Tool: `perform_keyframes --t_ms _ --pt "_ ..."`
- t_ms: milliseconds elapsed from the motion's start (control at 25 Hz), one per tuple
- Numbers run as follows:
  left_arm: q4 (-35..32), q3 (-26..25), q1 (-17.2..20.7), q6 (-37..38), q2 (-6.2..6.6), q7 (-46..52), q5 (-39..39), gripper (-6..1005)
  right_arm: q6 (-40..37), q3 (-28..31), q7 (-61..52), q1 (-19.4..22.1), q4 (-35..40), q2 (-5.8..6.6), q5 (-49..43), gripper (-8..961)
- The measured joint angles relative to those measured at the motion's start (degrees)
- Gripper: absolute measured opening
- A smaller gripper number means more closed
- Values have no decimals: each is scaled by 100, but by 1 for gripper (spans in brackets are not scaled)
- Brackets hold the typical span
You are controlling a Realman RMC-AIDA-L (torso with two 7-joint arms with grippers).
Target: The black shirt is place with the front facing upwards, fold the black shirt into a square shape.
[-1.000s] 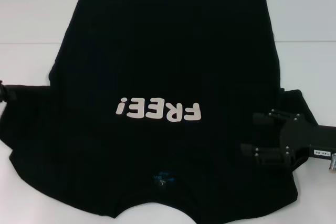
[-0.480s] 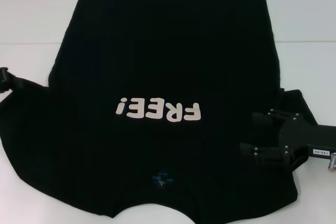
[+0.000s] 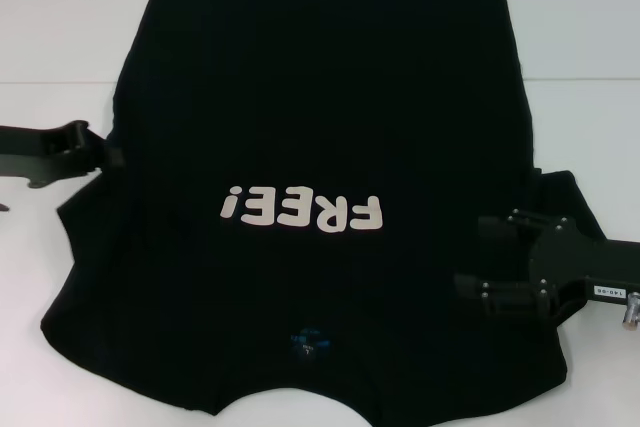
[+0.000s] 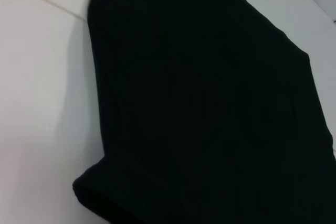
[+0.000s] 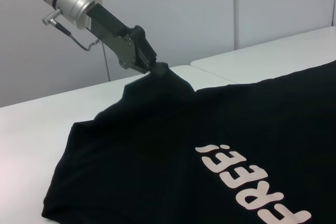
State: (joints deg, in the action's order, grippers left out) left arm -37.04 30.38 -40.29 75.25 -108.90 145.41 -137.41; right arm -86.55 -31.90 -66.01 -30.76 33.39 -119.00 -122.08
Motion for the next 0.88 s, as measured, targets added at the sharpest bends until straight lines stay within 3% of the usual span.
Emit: perform_keyframes --t_ms 280,400,600,880 --pt "201 -71 -14 -231 -204 3 102 19 -2 0 0 0 0 0 0 928" --pt "495 -196 -1 -218 -202 -13 387 102 -2 0 0 0 0 0 0 928" --pt "1128 -395 71 8 -86 -218 1036 279 6 0 21 2 0 -1 0 928" --pt "1066 -404 371 -175 -26 -337 1071 559 49 9 24 1 0 -15 7 927"
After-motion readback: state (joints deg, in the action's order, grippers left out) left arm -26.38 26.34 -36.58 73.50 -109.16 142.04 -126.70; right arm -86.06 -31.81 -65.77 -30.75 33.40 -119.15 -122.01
